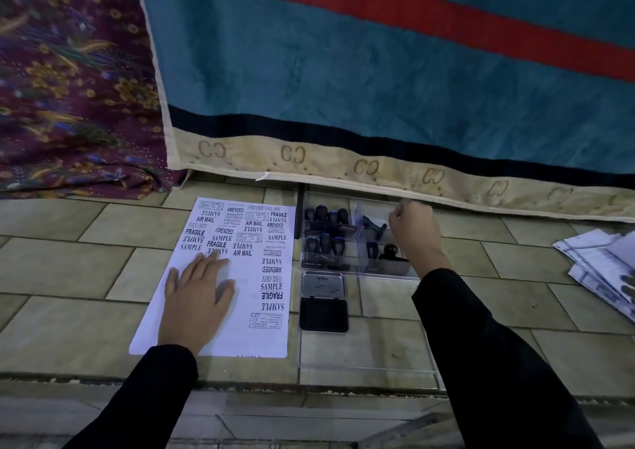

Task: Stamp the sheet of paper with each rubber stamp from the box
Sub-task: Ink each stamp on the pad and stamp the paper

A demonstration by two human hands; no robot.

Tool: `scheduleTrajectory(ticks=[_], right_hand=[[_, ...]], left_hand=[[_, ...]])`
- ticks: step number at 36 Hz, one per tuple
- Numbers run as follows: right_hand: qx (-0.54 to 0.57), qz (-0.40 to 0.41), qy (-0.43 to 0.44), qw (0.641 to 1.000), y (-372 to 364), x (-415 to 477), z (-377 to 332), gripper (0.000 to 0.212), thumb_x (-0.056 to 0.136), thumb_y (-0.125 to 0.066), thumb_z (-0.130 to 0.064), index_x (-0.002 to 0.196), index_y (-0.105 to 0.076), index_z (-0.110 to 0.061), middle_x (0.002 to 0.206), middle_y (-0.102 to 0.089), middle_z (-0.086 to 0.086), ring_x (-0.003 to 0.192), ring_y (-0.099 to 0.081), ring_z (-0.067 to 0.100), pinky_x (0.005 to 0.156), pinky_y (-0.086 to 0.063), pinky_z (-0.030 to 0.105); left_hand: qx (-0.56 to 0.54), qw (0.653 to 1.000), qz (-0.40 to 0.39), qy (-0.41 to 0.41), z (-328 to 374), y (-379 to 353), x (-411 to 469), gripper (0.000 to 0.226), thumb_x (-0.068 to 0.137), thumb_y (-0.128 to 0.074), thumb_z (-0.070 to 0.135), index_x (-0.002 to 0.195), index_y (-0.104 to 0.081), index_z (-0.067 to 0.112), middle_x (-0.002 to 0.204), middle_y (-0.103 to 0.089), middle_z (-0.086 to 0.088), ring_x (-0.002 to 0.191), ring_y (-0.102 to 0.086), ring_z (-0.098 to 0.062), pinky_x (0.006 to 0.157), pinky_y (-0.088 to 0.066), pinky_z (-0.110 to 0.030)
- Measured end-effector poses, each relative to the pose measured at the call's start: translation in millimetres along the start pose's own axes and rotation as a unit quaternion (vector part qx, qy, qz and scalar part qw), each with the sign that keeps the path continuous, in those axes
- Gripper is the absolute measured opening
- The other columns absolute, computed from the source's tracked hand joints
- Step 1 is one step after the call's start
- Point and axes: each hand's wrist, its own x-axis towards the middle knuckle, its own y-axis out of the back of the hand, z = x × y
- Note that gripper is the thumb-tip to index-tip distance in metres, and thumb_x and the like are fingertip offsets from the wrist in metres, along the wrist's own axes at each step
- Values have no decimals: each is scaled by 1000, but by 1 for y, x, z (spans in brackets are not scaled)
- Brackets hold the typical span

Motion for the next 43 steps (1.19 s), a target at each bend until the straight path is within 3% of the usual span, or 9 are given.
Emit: scheduleTrajectory(ticks=[2, 6, 12, 18, 24, 28, 33, 38, 43], right_hand=[[29, 9, 19, 999, -4, 8, -6, 14, 89, -53, -15, 92, -61, -4, 90, -62, 14, 77, -57, 30, 60, -39, 29], [9, -87, -5, 996, -16, 19, -19, 25, 89, -55, -22, 109, -59, -8, 107, -64, 16, 97, -61, 33, 78, -51, 36], [-38, -136, -7, 990, -37, 23, -33, 12, 87, -54, -12, 94, -62, -7, 100, -66, 16, 92, -62, 32, 78, -50, 36], [-96, -166, 12, 981, -38, 29, -38, 25, 83, -64, -11, 108, -59, -12, 110, -63, 11, 103, -59, 32, 94, -47, 46], [-97, -119, 58, 986, -36, 33, -31, 18, 86, -58, -4, 104, -57, -7, 110, -62, 16, 98, -61, 35, 85, -52, 42], [-98, -94, 75, 988, -37, 29, -29, 26, 87, -57, -4, 112, -54, -5, 115, -57, 19, 99, -60, 37, 82, -52, 41], [59, 4, 46, 997, -29, 21, -17, 24, 90, -54, -5, 113, -56, -2, 122, -45, 19, 95, -57, 37, 82, -49, 40], [223, 124, 46, 966, 3, -17, -25, 23, 84, -65, -6, 107, -60, -3, 111, -55, 13, 87, -61, 23, 80, -54, 30], [332, 71, 45, 939, 18, -81, -46, 33, 82, -70, -11, 112, -57, -14, 95, -64, -3, 78, -63, 5, 72, -56, 18]], left_hand=[[1, 1000, 1, 1, 0, 0, 0, 51, 88, -29, 47, 132, -46, 28, 151, -34, 10, 142, -21, -10, 117, -6, -45], [-1, 1000, 2, -1, 0, 1, 0, 53, 87, -28, 49, 132, -46, 28, 150, -35, 10, 142, -23, -10, 117, -7, -45], [-11, 1000, 1, 3, 1, 2, 0, 53, 88, -28, 49, 132, -46, 28, 150, -35, 10, 142, -22, -10, 117, -6, -44], [-9, 1000, -3, 8, -1, 1, 1, 61, 84, -19, 55, 132, -46, 29, 150, -35, 11, 141, -22, -8, 117, -6, -43], [-5, 1000, -1, 10, -1, 0, 1, 59, 85, -21, 54, 132, -46, 30, 150, -35, 11, 141, -23, -8, 117, -6, -44], [-2, 1000, 1, 6, 0, 1, 1, 58, 85, -23, 53, 132, -47, 29, 149, -37, 10, 141, -25, -10, 116, -7, -44], [2, 1000, -1, 3, -2, 0, 2, 45, 91, -38, 44, 132, -47, 27, 149, -37, 8, 141, -25, -11, 116, -8, -46], [5, 1000, 3, 3, 0, 0, 2, 40, 94, -43, 39, 131, -48, 25, 149, -38, 7, 141, -26, -13, 115, -9, -46], [7, 1000, 1, 5, 1, 1, 1, 39, 94, -48, 33, 132, -47, 24, 149, -37, 6, 142, -25, -13, 115, -8, -47]])
